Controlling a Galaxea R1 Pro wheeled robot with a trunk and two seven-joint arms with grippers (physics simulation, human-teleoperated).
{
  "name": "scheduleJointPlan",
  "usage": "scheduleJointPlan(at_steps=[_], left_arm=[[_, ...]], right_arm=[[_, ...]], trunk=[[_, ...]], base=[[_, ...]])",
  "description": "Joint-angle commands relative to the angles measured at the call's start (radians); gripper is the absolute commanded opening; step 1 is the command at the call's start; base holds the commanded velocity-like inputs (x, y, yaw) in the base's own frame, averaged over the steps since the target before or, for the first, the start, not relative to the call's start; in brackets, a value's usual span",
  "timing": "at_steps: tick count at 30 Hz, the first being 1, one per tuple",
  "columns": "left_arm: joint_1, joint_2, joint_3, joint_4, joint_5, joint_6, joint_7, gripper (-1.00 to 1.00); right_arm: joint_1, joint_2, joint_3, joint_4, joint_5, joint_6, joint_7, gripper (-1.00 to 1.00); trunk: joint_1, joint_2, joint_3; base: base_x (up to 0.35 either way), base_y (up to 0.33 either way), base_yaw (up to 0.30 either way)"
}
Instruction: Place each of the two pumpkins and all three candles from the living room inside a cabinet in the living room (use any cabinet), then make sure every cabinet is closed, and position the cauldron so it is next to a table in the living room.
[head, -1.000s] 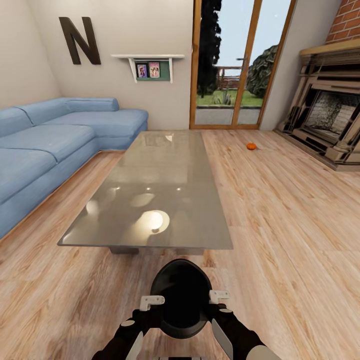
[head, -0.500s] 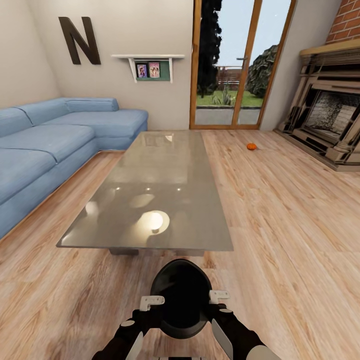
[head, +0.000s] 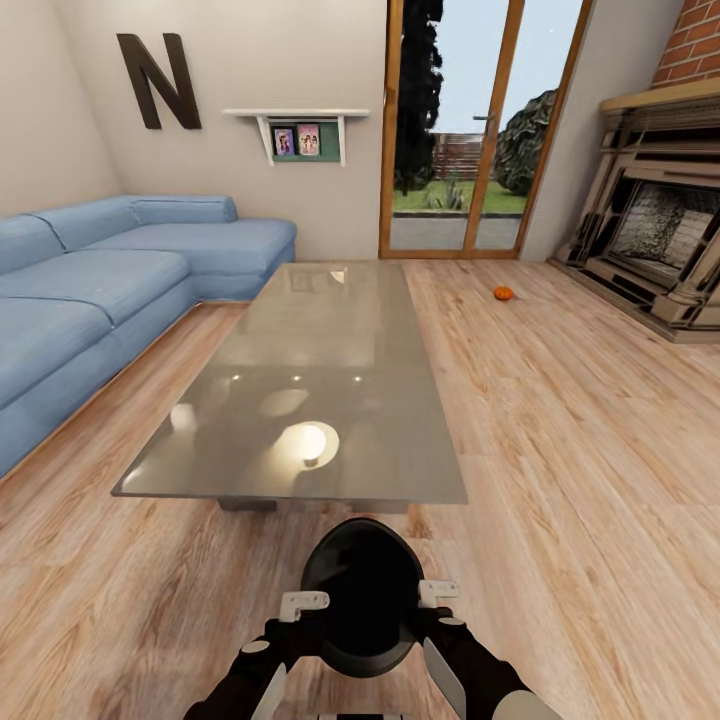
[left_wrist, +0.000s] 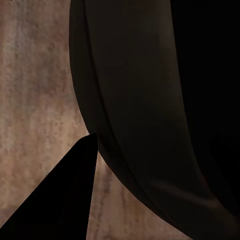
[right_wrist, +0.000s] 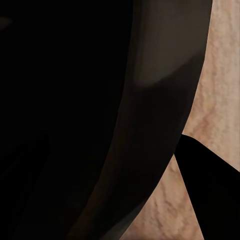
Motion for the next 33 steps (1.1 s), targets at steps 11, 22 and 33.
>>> scheduleJointPlan(at_steps=[11, 22, 33], left_arm=[[0.000, 0.000, -0.006, -0.001, 0.024, 0.005, 0.004, -1.00], [0.001, 0.000, -0.006, -0.001, 0.024, 0.005, 0.004, -1.00], [0.001, 0.000, -0.006, -0.001, 0.024, 0.005, 0.006, -1.00]], right_arm=[[-0.001, -0.001, 0.005, -0.005, 0.006, -0.017, -0.010, -1.00], [-0.001, -0.001, 0.005, -0.005, 0.006, -0.017, -0.010, -1.00], [-0.001, -0.001, 0.005, -0.005, 0.005, -0.017, -0.010, -1.00]], trunk=[[0.000, 0.000, -0.001], [0.000, 0.000, -0.001], [0.002, -0.002, -0.020]], base=[[0.039, 0.000, 0.000], [0.009, 0.000, 0.000], [0.000, 0.000, 0.000]])
